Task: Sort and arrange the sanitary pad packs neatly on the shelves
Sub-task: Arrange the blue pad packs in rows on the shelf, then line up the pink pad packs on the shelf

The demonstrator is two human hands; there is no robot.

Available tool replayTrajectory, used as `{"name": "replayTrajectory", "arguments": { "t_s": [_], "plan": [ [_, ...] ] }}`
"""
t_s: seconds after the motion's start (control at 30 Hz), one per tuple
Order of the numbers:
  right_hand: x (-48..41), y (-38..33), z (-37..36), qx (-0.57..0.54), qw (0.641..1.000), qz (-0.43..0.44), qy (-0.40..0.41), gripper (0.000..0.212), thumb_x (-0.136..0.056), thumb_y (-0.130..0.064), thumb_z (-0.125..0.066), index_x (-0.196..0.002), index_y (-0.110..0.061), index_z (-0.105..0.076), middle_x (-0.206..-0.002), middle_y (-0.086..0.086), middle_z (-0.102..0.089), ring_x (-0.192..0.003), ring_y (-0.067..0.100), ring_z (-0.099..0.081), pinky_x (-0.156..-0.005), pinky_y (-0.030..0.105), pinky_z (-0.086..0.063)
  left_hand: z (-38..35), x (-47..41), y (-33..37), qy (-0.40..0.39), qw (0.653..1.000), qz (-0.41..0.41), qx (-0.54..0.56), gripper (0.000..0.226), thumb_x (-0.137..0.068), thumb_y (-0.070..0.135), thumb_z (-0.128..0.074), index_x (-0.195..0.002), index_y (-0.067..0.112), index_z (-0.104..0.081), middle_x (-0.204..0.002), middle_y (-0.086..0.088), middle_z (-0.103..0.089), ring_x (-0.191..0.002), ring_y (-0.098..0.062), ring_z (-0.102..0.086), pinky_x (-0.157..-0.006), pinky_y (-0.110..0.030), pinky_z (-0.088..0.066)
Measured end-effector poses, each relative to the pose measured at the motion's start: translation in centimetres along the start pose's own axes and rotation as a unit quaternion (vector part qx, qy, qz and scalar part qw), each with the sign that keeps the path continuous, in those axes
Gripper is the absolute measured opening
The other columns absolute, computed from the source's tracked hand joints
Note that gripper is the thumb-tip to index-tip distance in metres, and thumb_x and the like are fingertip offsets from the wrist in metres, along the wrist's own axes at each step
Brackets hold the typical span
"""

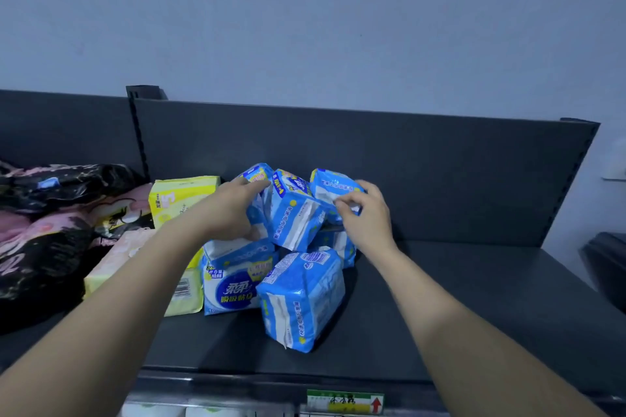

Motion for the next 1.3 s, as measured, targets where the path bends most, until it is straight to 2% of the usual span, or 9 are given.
{"name": "replayTrajectory", "arguments": {
  "t_s": [0.1,0.23,0.3,0.43,0.5,0.6,0.67,0.9,1.3],
  "plan": [
    [1.0,1.9,-0.4,0.02,0.998,-0.006,-0.051,0.011,-0.089,-0.003,-0.059,-0.085,-0.012,-0.065,-0.149,-0.007,-0.036,-0.126,0.001,-0.045,-0.08,0.009,-0.032,-0.8,-0.1,-0.1,0.031,0.999,-0.028,-0.012,0.085,-0.083,0.028,-0.072,-0.152,0.025,-0.021,-0.151,-0.003,-0.03,-0.137,-0.024,-0.027,-0.109,-0.032,-0.029],
    [1.3,1.5,0.6,0.062,0.995,-0.007,-0.082,0.005,-0.09,-0.012,-0.064,-0.093,-0.016,-0.065,-0.161,-0.007,-0.01,-0.138,0.007,-0.033,-0.088,0.014,-0.03,-0.4,0.0,0.4,-0.02,1.0,-0.005,-0.007,0.094,-0.08,0.027,-0.073,-0.153,0.026,-0.014,-0.154,-0.002,-0.024,-0.14,-0.024,-0.026,-0.109,-0.036,-0.032],
    [1.6,1.0,1.4,0.08,0.994,0.006,-0.075,0.006,-0.089,-0.016,-0.065,-0.094,-0.019,-0.067,-0.161,-0.007,-0.007,-0.142,0.01,-0.028,-0.093,0.019,-0.031,0.3,0.0,1.2,-0.033,0.998,0.0,0.05,0.092,-0.08,0.02,-0.07,-0.153,0.027,-0.015,-0.153,-0.001,-0.024,-0.139,-0.023,-0.028,-0.107,-0.033,-0.034],
    [2.7,1.0,4.3,0.144,0.988,0.025,-0.054,0.016,-0.089,-0.022,-0.064,-0.105,-0.022,-0.068,-0.156,-0.004,-0.024,-0.138,0.013,-0.035,-0.098,0.025,-0.036,2.6,-0.3,5.0,0.049,0.995,-0.028,0.086,0.082,-0.074,0.034,-0.06,-0.15,0.018,-0.033,-0.152,-0.005,-0.031,-0.139,-0.021,-0.033,-0.107,-0.028,-0.029],
    [3.4,1.5,6.6,0.184,0.981,0.024,-0.053,0.027,-0.09,-0.024,-0.063,-0.117,-0.022,-0.065,-0.147,-0.003,-0.038,-0.135,0.015,-0.039,-0.103,0.028,-0.036,3.3,-0.6,7.4,0.109,0.99,-0.046,0.073,0.065,-0.085,0.025,-0.061,-0.146,0.013,-0.04,-0.147,-0.008,-0.039,-0.136,-0.023,-0.038,-0.107,-0.028,-0.029],
    [4.7,3.1,10.5,0.237,0.969,-0.002,-0.073,0.042,-0.091,-0.031,-0.062,-0.131,-0.023,-0.054,-0.138,-0.005,-0.048,-0.129,0.016,-0.043,-0.103,0.033,-0.04,2.6,-1.5,11.3,0.14,0.986,-0.082,0.033,0.058,-0.086,0.023,-0.061,-0.141,0.014,-0.046,-0.141,-0.009,-0.047,-0.13,-0.027,-0.044,-0.107,-0.037,-0.037],
    [5.7,4.4,13.7,0.274,0.958,-0.029,-0.078,0.046,-0.092,-0.034,-0.061,-0.135,-0.024,-0.049,-0.136,-0.003,-0.05,-0.127,0.018,-0.044,-0.1,0.035,-0.043,1.6,-1.8,14.6,0.139,0.985,-0.107,-0.005,0.057,-0.086,0.026,-0.059,-0.141,0.017,-0.046,-0.14,-0.006,-0.048,-0.129,-0.027,-0.045,-0.104,-0.042,-0.04],
    [10.3,9.3,26.5,0.371,0.918,-0.107,-0.093,0.058,-0.093,-0.036,-0.059,-0.145,-0.022,-0.037,-0.143,0.004,-0.045,-0.13,0.025,-0.042,-0.101,0.038,-0.042,-3.5,-1.3,28.0,0.114,0.971,-0.194,-0.086,0.041,-0.088,0.027,-0.054,-0.126,0.012,-0.054,-0.133,-0.003,-0.051,-0.124,-0.025,-0.047,-0.098,-0.04,-0.042],
    [20.4,16.8,48.3,0.455,0.86,-0.228,-0.042,0.054,-0.09,-0.038,-0.062,-0.138,-0.021,-0.045,-0.133,0.006,-0.049,-0.123,0.025,-0.045,-0.096,0.037,-0.043,-11.4,1.8,51.0,0.066,0.939,-0.326,-0.087,0.042,-0.092,0.031,-0.052,-0.13,0.012,-0.052,-0.134,-0.005,-0.049,-0.123,-0.025,-0.047,-0.098,-0.039,-0.042]
  ]
}}
Point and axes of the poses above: each hand's wrist, its own x-axis away from the middle knuckle, its own z-axis out of the back of the hand, y = z × x, the point moved 7 cm from there along -x, towards the middle knuckle
